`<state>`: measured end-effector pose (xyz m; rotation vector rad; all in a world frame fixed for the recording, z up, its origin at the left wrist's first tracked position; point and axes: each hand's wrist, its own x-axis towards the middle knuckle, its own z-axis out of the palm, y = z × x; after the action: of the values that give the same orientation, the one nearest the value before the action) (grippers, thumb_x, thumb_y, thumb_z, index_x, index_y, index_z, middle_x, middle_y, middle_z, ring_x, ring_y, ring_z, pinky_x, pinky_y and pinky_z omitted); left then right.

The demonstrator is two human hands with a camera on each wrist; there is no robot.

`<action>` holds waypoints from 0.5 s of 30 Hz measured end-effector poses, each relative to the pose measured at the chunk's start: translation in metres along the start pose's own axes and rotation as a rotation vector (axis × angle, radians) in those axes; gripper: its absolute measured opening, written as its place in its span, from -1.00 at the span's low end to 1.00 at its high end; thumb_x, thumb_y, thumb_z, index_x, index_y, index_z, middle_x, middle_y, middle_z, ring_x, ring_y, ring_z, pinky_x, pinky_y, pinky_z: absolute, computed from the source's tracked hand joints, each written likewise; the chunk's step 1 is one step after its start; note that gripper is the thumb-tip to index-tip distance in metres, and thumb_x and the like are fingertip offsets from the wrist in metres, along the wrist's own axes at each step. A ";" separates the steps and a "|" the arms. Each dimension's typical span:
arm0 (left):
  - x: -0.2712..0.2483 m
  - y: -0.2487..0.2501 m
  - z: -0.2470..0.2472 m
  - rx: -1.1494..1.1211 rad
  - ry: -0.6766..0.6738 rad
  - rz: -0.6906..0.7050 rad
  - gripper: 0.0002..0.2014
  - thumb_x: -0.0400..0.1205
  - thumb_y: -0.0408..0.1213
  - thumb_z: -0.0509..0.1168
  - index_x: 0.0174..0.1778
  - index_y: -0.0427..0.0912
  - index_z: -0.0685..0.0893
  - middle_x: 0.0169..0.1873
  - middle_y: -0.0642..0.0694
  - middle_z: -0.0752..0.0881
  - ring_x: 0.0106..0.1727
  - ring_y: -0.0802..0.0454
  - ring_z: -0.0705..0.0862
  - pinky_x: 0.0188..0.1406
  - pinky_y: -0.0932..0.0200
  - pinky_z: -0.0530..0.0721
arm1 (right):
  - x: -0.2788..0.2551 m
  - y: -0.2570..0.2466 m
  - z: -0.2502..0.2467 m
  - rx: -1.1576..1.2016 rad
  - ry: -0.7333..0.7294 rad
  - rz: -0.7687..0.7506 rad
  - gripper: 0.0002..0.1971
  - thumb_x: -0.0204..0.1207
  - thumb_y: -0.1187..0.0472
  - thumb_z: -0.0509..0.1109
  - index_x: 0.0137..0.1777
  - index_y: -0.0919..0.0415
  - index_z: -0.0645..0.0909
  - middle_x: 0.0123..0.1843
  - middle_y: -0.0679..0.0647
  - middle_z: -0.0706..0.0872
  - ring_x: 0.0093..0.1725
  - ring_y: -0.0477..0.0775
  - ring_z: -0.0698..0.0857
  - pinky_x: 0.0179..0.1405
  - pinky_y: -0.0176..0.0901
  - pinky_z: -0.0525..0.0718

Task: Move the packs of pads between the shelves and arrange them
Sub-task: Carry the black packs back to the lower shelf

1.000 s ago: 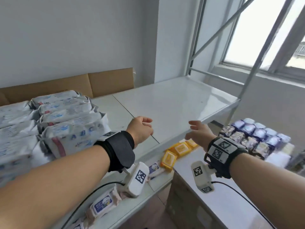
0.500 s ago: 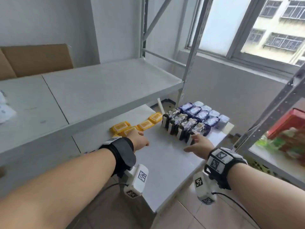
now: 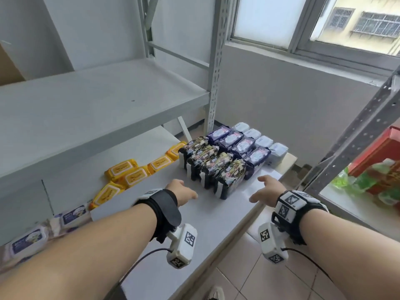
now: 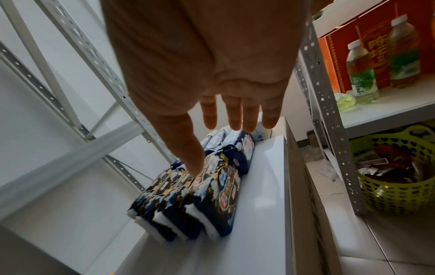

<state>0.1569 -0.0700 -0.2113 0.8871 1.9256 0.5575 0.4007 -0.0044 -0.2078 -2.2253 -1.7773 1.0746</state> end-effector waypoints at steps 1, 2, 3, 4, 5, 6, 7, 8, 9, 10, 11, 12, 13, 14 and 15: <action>0.015 0.008 0.009 -0.002 0.008 -0.010 -0.24 0.49 -0.25 0.47 0.59 -0.23 0.29 0.46 -0.18 0.48 0.34 -0.15 0.56 0.17 0.11 0.57 | 0.019 0.001 -0.005 -0.009 0.000 -0.003 -0.14 0.26 0.31 0.62 0.56 0.15 0.32 0.45 0.18 0.53 0.35 0.15 0.57 0.13 -0.15 0.56; 0.031 0.015 0.018 0.004 0.012 -0.038 -0.28 0.49 -0.26 0.47 0.56 -0.23 0.33 0.43 -0.18 0.50 0.30 -0.14 0.58 0.10 0.15 0.56 | 0.038 0.002 -0.010 -0.019 -0.006 -0.006 -0.15 0.26 0.32 0.61 0.56 0.15 0.32 0.43 0.18 0.54 0.29 0.13 0.60 0.11 -0.16 0.58; 0.042 0.023 0.026 -0.006 0.014 -0.070 -0.40 0.49 -0.27 0.46 0.45 -0.22 0.46 0.34 -0.18 0.55 0.23 -0.14 0.60 0.03 0.17 0.53 | 0.054 0.003 -0.014 -0.026 -0.016 -0.006 -0.16 0.27 0.33 0.59 0.56 0.14 0.32 0.37 0.16 0.58 0.16 0.09 0.63 0.02 -0.20 0.60; 0.058 0.028 0.033 -0.013 0.033 -0.106 -0.65 0.50 -0.29 0.45 0.19 -0.19 0.60 0.16 -0.17 0.62 0.09 -0.11 0.63 -0.03 0.19 0.51 | 0.070 0.003 -0.017 -0.027 -0.024 -0.005 -0.17 0.28 0.35 0.58 0.56 0.13 0.33 0.29 0.14 0.61 0.04 0.04 0.64 -0.10 -0.25 0.59; 0.066 0.036 0.039 -0.014 0.058 -0.113 -0.86 0.50 -0.33 0.44 -0.17 -0.12 0.58 -0.09 -0.12 0.62 -0.12 -0.05 0.62 -0.10 0.19 0.49 | 0.085 0.003 -0.019 -0.033 -0.031 -0.006 -0.19 0.28 0.35 0.57 0.55 0.12 0.34 0.24 0.13 0.62 0.00 0.01 0.64 -0.14 -0.28 0.57; 0.083 0.037 0.049 -0.036 0.076 -0.144 -0.71 0.51 -0.36 0.42 -0.38 -0.07 0.42 -0.29 -0.05 0.53 -0.30 0.03 0.53 -0.14 0.19 0.47 | 0.099 0.003 -0.020 -0.050 -0.042 -0.013 -0.21 0.28 0.36 0.55 0.53 0.12 0.35 0.24 0.12 0.63 0.03 0.04 0.64 -0.12 -0.27 0.57; 0.090 0.043 0.056 -0.054 0.090 -0.176 -0.62 0.51 -0.38 0.41 -0.44 -0.06 0.32 -0.39 -0.01 0.43 -0.39 0.08 0.44 -0.15 0.18 0.45 | 0.112 0.002 -0.020 -0.072 -0.055 -0.026 -0.22 0.28 0.35 0.55 0.52 0.11 0.37 0.25 0.13 0.63 0.09 0.08 0.64 -0.08 -0.23 0.59; 0.101 0.044 0.063 -0.088 0.109 -0.213 -0.67 0.51 -0.38 0.40 -0.40 -0.09 0.37 -0.39 -0.03 0.42 -0.39 0.07 0.42 -0.12 0.18 0.44 | 0.124 0.001 -0.020 -0.093 -0.066 -0.044 -0.23 0.27 0.35 0.54 0.51 0.11 0.38 0.25 0.14 0.64 0.12 0.11 0.64 -0.04 -0.19 0.62; 0.103 0.050 0.067 -0.099 0.122 -0.236 -0.84 0.51 -0.37 0.41 -0.24 -0.17 0.51 -0.30 -0.10 0.52 -0.30 0.00 0.51 -0.08 0.17 0.46 | 0.135 -0.001 -0.018 -0.113 -0.073 -0.068 -0.24 0.27 0.36 0.52 0.50 0.11 0.39 0.24 0.15 0.65 0.15 0.12 0.64 0.01 -0.17 0.64; 0.112 0.052 0.075 -0.120 0.144 -0.264 -0.74 0.51 -0.34 0.42 0.07 -0.28 0.59 -0.09 -0.19 0.62 -0.09 -0.11 0.61 0.02 0.15 0.50 | 0.145 -0.003 -0.016 -0.135 -0.076 -0.099 -0.26 0.27 0.37 0.51 0.50 0.11 0.40 0.25 0.14 0.65 0.19 0.13 0.63 0.07 -0.15 0.65; 0.118 0.053 0.082 -0.145 0.174 -0.274 -0.49 0.50 -0.33 0.43 0.36 -0.34 0.50 0.17 -0.23 0.62 0.16 -0.16 0.62 0.15 0.14 0.52 | 0.153 -0.005 -0.013 -0.165 -0.074 -0.140 -0.28 0.28 0.37 0.49 0.49 0.10 0.42 0.28 0.13 0.65 0.24 0.14 0.61 0.15 -0.14 0.65; 0.121 0.055 0.087 -0.181 0.208 -0.287 -0.36 0.50 -0.33 0.43 0.49 -0.37 0.40 0.34 -0.25 0.57 0.31 -0.18 0.57 0.27 0.11 0.51 | 0.161 -0.008 -0.010 -0.211 -0.070 -0.191 -0.30 0.30 0.36 0.47 0.48 0.08 0.43 0.31 0.12 0.63 0.30 0.15 0.56 0.24 -0.08 0.62; 0.125 0.057 0.092 -0.215 0.241 -0.286 -0.33 0.48 -0.34 0.45 0.50 -0.38 0.39 0.39 -0.26 0.55 0.36 -0.19 0.55 0.33 0.09 0.51 | 0.168 -0.010 -0.006 -0.270 -0.069 -0.249 -0.31 0.31 0.35 0.45 0.48 0.04 0.43 0.36 0.10 0.60 0.36 0.17 0.49 0.32 0.00 0.58; 0.131 0.056 0.097 -0.227 0.268 -0.283 -0.34 0.46 -0.34 0.46 0.49 -0.38 0.41 0.38 -0.27 0.56 0.37 -0.19 0.55 0.34 0.07 0.52 | 0.174 -0.012 -0.003 -0.335 -0.070 -0.312 -0.31 0.32 0.34 0.44 0.49 0.00 0.42 0.40 0.06 0.56 0.41 0.17 0.41 0.38 0.06 0.51; 0.133 0.058 0.101 -0.239 0.308 -0.283 -0.34 0.45 -0.35 0.46 0.48 -0.36 0.42 0.37 -0.26 0.56 0.36 -0.18 0.55 0.33 0.08 0.50 | 0.180 -0.014 0.000 -0.395 -0.069 -0.378 -0.29 0.31 0.32 0.42 0.50 -0.04 0.39 0.44 0.02 0.52 0.45 0.17 0.34 0.41 0.08 0.44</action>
<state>0.2229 0.0719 -0.2941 0.3833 2.1563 0.7663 0.4019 0.1597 -0.2840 -1.9190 -2.4911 0.7828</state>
